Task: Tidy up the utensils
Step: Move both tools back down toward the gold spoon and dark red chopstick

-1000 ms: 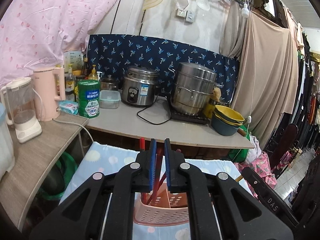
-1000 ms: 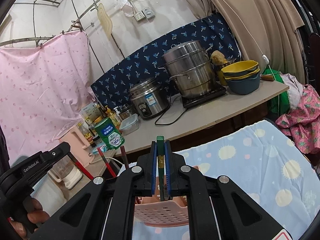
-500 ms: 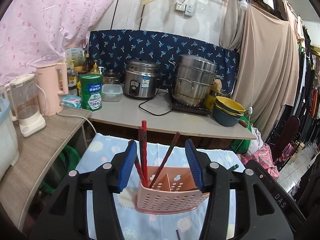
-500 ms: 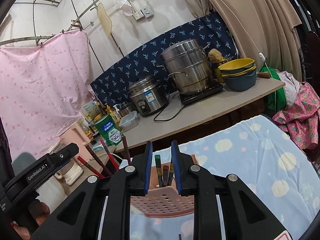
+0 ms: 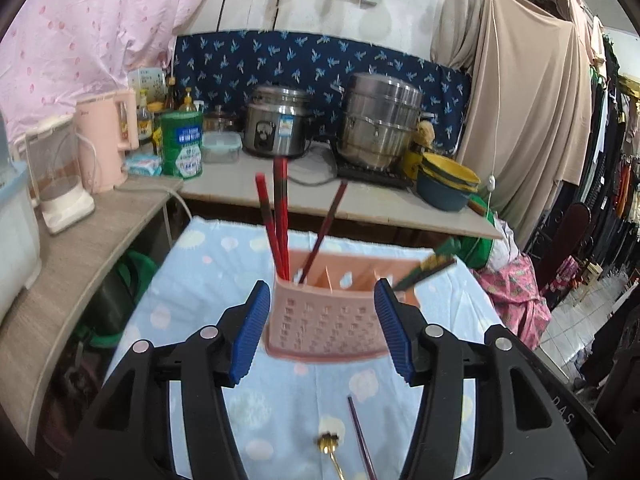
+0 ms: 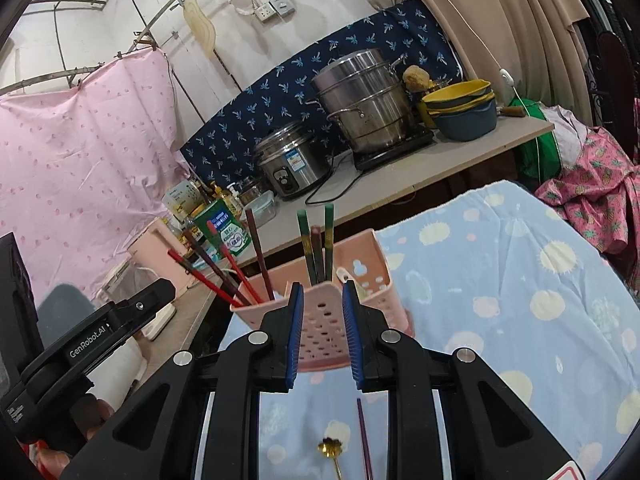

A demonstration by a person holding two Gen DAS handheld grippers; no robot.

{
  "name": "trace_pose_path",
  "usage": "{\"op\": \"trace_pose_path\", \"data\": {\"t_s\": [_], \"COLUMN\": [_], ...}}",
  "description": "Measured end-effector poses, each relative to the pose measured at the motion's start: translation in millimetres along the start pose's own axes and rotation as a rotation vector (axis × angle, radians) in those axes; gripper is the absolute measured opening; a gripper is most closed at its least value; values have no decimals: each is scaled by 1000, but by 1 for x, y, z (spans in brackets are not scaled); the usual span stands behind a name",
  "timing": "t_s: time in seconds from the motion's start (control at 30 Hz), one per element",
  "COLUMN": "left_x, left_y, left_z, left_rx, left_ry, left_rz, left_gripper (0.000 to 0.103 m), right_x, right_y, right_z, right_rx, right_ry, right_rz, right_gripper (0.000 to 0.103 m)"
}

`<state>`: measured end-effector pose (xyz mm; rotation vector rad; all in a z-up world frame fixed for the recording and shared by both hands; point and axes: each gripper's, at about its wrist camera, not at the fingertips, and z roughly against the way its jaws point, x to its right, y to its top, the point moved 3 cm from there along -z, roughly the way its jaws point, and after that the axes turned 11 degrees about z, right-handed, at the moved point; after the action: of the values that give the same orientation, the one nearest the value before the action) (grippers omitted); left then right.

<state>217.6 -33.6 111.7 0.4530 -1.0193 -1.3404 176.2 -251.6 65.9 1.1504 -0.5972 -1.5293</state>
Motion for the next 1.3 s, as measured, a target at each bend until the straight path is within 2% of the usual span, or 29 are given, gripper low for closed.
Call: {"op": "trace_pose_path", "data": {"t_s": [0.13,0.37,0.6,0.87,1.3], "left_x": [-12,-35,-58,-66,-65], "left_y": [-35,-113,-171,-201,-211], "left_z": [2,6,13,20,16], "left_rx": [-82,-225,-311,-352,-376], "left_ry": [1,61,110,141,153], "left_rz": [17,-3,-19,-40,-57], "left_gripper": [52,52,52,52,52], "right_x": [2,0,-2,-3,-10], "right_y": [-38,-120,-183,-206,-219], "right_z": [12,30,46,51,42], "right_rx": [-73,-253,-369,-408,-445], "right_ry": [9,9,-10,-19,-18], "right_rz": [-5,46,114,147,184], "right_gripper": [21,21,21,21,21]}}
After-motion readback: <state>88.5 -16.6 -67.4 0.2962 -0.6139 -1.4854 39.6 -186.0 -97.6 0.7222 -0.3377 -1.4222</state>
